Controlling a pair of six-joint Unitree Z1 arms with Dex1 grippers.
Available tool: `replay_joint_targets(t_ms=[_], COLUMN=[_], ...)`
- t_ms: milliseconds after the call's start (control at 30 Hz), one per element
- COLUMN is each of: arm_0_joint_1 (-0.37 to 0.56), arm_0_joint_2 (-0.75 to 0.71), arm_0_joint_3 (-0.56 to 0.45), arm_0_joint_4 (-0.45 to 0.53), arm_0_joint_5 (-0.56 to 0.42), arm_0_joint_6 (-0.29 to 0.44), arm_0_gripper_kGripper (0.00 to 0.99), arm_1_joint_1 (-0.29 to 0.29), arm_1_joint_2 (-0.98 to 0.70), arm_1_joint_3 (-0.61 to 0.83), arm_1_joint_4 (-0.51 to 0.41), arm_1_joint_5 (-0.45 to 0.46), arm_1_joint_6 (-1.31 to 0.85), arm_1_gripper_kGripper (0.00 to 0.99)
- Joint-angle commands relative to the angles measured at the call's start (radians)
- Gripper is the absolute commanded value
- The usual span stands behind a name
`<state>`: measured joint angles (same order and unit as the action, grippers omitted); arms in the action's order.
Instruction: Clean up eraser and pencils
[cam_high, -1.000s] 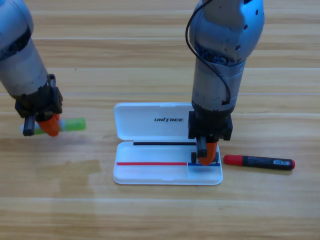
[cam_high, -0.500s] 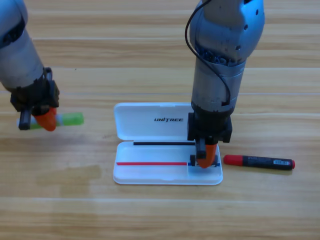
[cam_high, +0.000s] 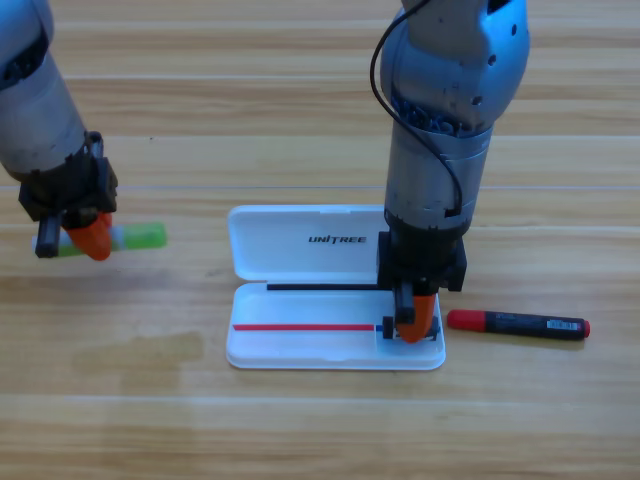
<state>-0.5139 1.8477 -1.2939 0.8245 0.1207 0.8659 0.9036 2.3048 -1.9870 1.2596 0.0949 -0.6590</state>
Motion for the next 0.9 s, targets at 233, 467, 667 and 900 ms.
replay_joint_targets(t_ms=[233,467,667,900], arm_0_joint_1=[0.008,0.008,0.008,-0.026], arm_0_joint_2=[-0.009,-0.009,-0.009,-0.039], arm_0_joint_3=[0.004,0.005,0.007,-0.067], arm_0_joint_4=[0.007,0.007,0.007,0.088], arm_0_joint_5=[0.008,0.01,0.011,-0.006], arm_0_joint_6=[0.004,0.004,0.004,-0.018], arm_0_gripper_kGripper=[0.0,0.0,0.0,0.0], arm_1_joint_1=[0.02,0.011,0.011,0.0], arm_1_joint_2=[0.077,0.082,-0.013,-0.337], arm_1_joint_3=[0.022,0.02,0.073,0.261], arm_1_joint_4=[0.015,0.014,0.017,0.021], arm_1_joint_5=[-0.001,-0.006,-0.006,-0.012], arm_1_joint_6=[0.006,0.006,0.006,-0.002], arm_1_gripper_kGripper=[0.167,0.545,0.811,0.85])
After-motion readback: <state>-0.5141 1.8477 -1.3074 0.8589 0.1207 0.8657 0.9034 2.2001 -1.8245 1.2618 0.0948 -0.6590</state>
